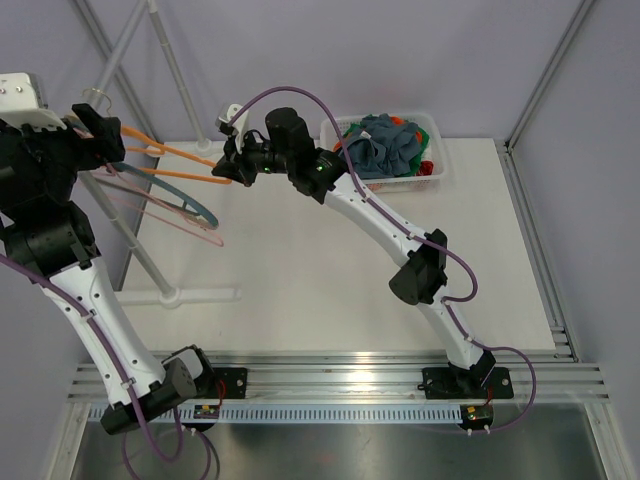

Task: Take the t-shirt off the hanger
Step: Hang the hanger back to the clothesline with the right arm

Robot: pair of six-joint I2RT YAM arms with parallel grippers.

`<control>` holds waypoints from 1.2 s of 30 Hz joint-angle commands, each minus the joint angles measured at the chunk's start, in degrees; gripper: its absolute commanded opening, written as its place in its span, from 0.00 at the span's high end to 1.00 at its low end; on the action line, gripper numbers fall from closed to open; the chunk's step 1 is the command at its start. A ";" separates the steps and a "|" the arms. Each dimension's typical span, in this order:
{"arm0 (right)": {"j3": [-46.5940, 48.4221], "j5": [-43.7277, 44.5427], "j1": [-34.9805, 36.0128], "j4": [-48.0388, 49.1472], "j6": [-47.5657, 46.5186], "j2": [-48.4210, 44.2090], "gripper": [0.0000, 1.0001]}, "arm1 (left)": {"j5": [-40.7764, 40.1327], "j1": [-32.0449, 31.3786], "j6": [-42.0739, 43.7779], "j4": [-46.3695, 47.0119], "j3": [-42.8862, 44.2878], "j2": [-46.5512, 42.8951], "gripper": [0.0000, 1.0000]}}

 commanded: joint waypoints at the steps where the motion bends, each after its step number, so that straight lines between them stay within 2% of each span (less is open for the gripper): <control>1: 0.44 -0.65 -0.21 2.87 -1.12 -3.21 1.00 | 3.78 0.10 -0.83 -0.08 -0.54 -2.23 0.15; 9: -2.20 -1.53 -0.21 3.92 -0.51 -4.18 1.00 | -0.08 0.10 -0.30 0.54 -0.63 -4.08 0.12; 14: -4.57 -1.62 -0.21 4.28 -0.33 -5.58 1.00 | -2.98 0.10 0.40 -0.86 3.49 -3.65 0.09; 18: -6.68 -1.18 -0.21 5.24 -0.60 -6.90 1.00 | -8.16 0.10 1.11 -0.87 5.52 -3.82 0.02; 23: -7.12 -1.00 -0.21 5.07 -1.12 -7.52 0.99 | -10.19 0.10 2.34 -3.58 10.42 -3.73 0.01; 26: -8.08 -1.00 -0.21 5.68 -1.30 -8.13 0.82 | -11.69 0.10 2.43 -4.21 11.50 -4.34 0.01; 30: -9.58 -0.92 -0.21 6.74 -1.30 -9.01 0.73 | -11.43 0.10 1.99 -4.30 11.58 -5.92 0.01; 31: -9.93 -0.83 -0.21 6.91 -1.21 -9.10 0.68 | -11.08 0.10 1.90 -4.47 11.50 -6.27 0.01; 36: -11.51 -0.65 -0.30 7.44 -1.21 -10.59 0.64 | -10.20 0.10 1.72 -5.61 12.81 -6.72 0.01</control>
